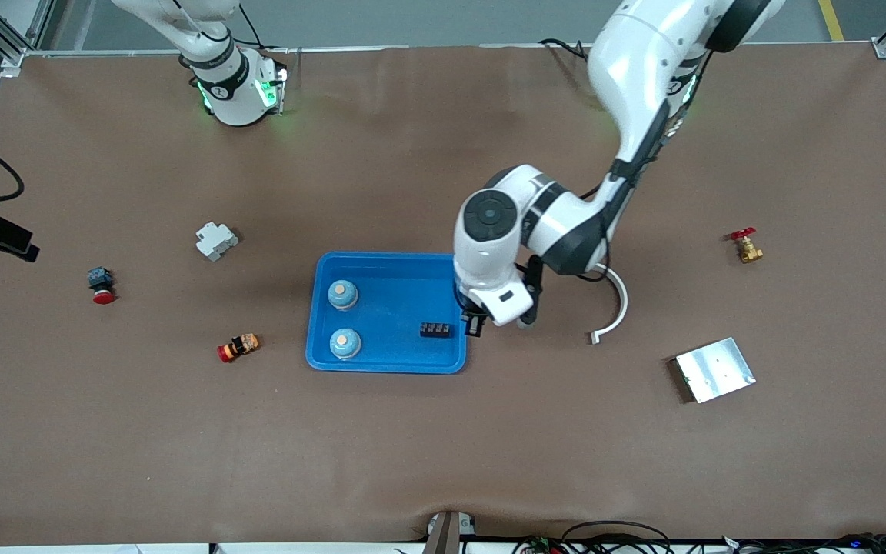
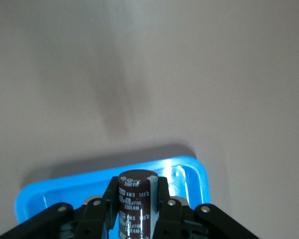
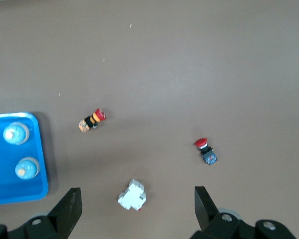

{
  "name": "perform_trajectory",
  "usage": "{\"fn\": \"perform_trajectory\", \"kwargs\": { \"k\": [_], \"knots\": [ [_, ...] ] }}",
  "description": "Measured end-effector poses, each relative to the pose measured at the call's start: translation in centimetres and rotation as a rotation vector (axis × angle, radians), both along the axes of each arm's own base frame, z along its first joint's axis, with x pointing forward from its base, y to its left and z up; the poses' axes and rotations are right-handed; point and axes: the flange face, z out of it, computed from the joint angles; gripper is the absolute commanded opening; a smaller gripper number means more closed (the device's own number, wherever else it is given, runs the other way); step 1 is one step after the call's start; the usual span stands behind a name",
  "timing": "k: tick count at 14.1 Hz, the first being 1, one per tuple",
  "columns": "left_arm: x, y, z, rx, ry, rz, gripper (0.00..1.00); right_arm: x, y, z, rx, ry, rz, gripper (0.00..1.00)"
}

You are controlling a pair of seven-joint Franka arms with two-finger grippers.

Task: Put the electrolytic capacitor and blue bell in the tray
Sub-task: 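Carry the black capacitor over the blue tray with the left gripper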

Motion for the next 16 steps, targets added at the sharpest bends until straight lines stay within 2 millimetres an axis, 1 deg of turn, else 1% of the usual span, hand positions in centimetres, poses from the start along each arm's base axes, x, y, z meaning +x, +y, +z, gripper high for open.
{"fn": "perform_trajectory", "kwargs": {
  "k": [2, 5, 8, 10, 12, 16],
  "knots": [
    [-0.2, -1.4, -1.0, -0.026, -0.018, 0.051, 0.0, -0.5, -0.6, 0.2, 0.014, -0.008, -0.014, 1.0],
    [0.0, -1.7, -2.0, -0.049, -0.025, 0.128, 0.0, -1.0, -0.6, 0.0, 0.03, 0.016, -0.019, 1.0],
    [-0.6, -2.2, -3.8, -0.046, -0.008, 0.193, 0.0, -1.3, -0.7, -0.2, 0.037, 0.046, -0.023, 1.0],
    [-1.5, -3.1, -5.3, -0.043, 0.003, 0.225, 0.0, -1.6, -0.6, -0.2, 0.059, 0.058, -0.025, 1.0],
    [-2.9, -4.3, -6.4, -0.038, 0.014, 0.234, 0.0, -1.8, -0.5, -0.2, 0.076, 0.071, -0.026, 1.0],
    [-5.7, -7.0, -7.3, -0.032, 0.022, 0.211, 0.0, -1.9, -0.5, -0.1, 0.078, 0.071, -0.026, 1.0]
  ]
}}
